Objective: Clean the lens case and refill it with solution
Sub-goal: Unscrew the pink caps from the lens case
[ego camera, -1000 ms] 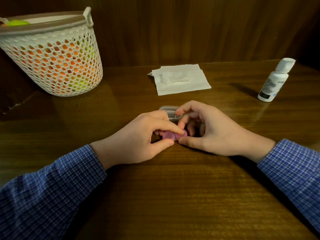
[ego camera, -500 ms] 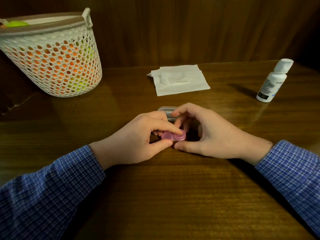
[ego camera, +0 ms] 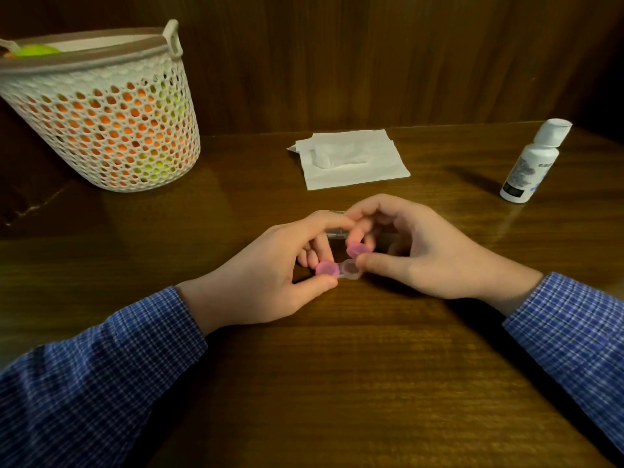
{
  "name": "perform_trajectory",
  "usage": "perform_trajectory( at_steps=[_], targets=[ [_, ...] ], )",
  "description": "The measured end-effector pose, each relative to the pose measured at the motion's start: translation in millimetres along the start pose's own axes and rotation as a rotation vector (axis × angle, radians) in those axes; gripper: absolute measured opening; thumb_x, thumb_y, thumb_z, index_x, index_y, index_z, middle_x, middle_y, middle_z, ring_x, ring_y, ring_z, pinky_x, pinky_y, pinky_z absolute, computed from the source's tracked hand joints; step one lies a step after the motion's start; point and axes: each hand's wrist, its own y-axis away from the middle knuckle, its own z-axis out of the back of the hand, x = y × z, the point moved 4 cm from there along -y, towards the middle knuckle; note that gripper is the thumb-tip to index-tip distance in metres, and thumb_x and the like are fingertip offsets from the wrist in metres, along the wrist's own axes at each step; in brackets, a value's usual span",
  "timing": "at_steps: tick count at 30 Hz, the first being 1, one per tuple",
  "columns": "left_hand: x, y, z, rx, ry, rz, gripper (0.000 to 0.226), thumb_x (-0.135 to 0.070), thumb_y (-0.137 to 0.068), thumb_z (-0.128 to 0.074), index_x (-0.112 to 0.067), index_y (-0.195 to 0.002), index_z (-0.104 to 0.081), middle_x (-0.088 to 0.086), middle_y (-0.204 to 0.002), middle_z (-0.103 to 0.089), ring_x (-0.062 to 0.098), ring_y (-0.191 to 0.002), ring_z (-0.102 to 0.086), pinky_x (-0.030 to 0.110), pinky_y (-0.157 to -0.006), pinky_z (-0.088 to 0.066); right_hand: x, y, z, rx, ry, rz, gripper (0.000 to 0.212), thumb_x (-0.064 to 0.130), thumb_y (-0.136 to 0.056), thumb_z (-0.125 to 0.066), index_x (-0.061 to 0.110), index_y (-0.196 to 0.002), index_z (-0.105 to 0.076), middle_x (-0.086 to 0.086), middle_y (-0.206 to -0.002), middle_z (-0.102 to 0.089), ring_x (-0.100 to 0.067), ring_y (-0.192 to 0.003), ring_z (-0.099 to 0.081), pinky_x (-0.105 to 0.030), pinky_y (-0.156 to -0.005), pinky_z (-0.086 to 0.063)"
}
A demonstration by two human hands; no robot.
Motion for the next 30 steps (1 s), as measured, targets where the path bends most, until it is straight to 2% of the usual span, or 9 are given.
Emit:
perform_trajectory(
  at_steps=[2, 5, 9, 13, 17, 20, 26, 28, 30],
  targets=[
    [0.9, 0.3, 0.1, -0.014, -0.001, 0.006, 0.063, -0.022, -0.090, -0.076, -0.026, -0.143, -0.044, -0.012, -0.095, -0.066, 0.012, -0.091, -0.066, 0.029, -0.078, -0.056, -3.0, -0.2, 7.2, -0.018, -0.094, -0.051, 0.043, 0.008, -0.089, -0.073, 0.021, -0.128, -0.062, -0.001, -0.103, -0.072, -0.022, -0.098, -0.070, -0.046, -0.085, -0.061],
    [1.8, 0.1, -0.1, -0.021, 0.002, 0.020, 0.061, -0.023, -0.089, -0.077, -0.025, -0.141, -0.044, -0.012, -0.095, -0.066, 0.011, -0.090, -0.065, 0.029, -0.079, -0.056, -7.3, -1.5, 18.7, -0.056, -0.196, -0.105, 0.034, 0.003, -0.091, -0.069, 0.022, -0.120, -0.071, -0.001, -0.104, -0.074, -0.025, -0.095, -0.070, -0.035, -0.077, -0.062],
    [0.7, 0.5, -0.4, -0.028, 0.024, 0.008, 0.058, -0.021, -0.090, -0.076, -0.022, -0.141, -0.047, -0.011, -0.096, -0.066, 0.013, -0.092, -0.066, 0.027, -0.079, -0.055, -15.3, -2.5, 30.5, -0.152, 0.001, -0.161, 0.026, 0.013, -0.086, -0.076, 0.023, -0.110, -0.075, 0.004, -0.101, -0.077, -0.014, -0.095, -0.074, -0.034, -0.089, -0.061],
    [0.8, 0.7, -1.4, -0.044, 0.028, 0.003, 0.055, -0.020, -0.091, -0.075, -0.020, -0.139, -0.048, -0.010, -0.096, -0.066, 0.014, -0.091, -0.065, 0.026, -0.078, -0.055, -24.2, -1.2, 37.4, -0.301, 0.217, -0.235, 0.023, 0.021, -0.083, -0.082, 0.027, -0.103, -0.074, 0.010, -0.097, -0.075, -0.005, -0.092, -0.071, -0.030, -0.089, -0.061],
    [1.2, 0.3, -1.7, -0.052, 0.031, 0.008, 0.053, -0.021, -0.091, -0.076, -0.020, -0.137, -0.050, -0.011, -0.096, -0.066, 0.014, -0.090, -0.065, 0.025, -0.077, -0.055, -29.7, -2.9, 39.9, -0.296, 0.339, -0.313, 0.044, 0.027, -0.084, -0.081, 0.028, -0.126, -0.065, 0.018, -0.099, -0.070, -0.001, -0.095, -0.065, -0.033, -0.094, -0.057],
    [1.7, 0.2, -2.0, -0.058, 0.028, 0.001, 0.053, -0.020, -0.091, -0.076, -0.020, -0.137, -0.050, -0.010, -0.096, -0.066, 0.014, -0.090, -0.065, 0.025, -0.077, -0.055, -32.8, -4.6, 40.1, -0.292, 0.331, -0.341, 0.054, 0.030, -0.085, -0.081, 0.027, -0.134, -0.059, 0.017, -0.100, -0.072, 0.001, -0.097, -0.064, -0.032, -0.097, -0.053],
    [3.1, 0.4, -2.8, -0.062, 0.024, 0.006, 0.053, -0.021, -0.090, -0.076, -0.022, -0.136, -0.050, -0.011, -0.097, -0.067, 0.016, -0.091, -0.066, 0.023, -0.077, -0.055, -36.8, -5.5, 40.5, -0.316, 0.360, -0.354, 0.055, 0.032, -0.083, -0.082, 0.026, -0.132, -0.058, 0.015, -0.105, -0.068, -0.003, -0.096, -0.064, -0.019, -0.079, -0.054],
    [3.4, 0.9, -2.8, -0.060, 0.019, 0.007, 0.053, -0.022, -0.090, -0.076, -0.023, -0.136, -0.050, -0.012, -0.097, -0.067, 0.015, -0.092, -0.066, 0.022, -0.078, -0.054, -29.2, -3.3, 40.3, -0.384, 0.387, -0.295, 0.051, 0.033, -0.082, -0.082, 0.027, -0.126, -0.059, 0.017, -0.103, -0.064, -0.001, -0.093, -0.062, -0.012, -0.072, -0.050],
    [3.6, 1.3, -2.6, -0.060, 0.009, 0.012, 0.053, -0.022, -0.090, -0.076, -0.023, -0.136, -0.050, -0.012, -0.098, -0.067, 0.014, -0.093, -0.066, 0.022, -0.078, -0.055, -15.2, 0.0, 35.4, -0.398, 0.315, -0.178, 0.047, 0.037, -0.078, -0.081, 0.029, -0.119, -0.060, 0.017, -0.098, -0.065, -0.001, -0.087, -0.064, -0.011, -0.064, -0.050]
  ],
)
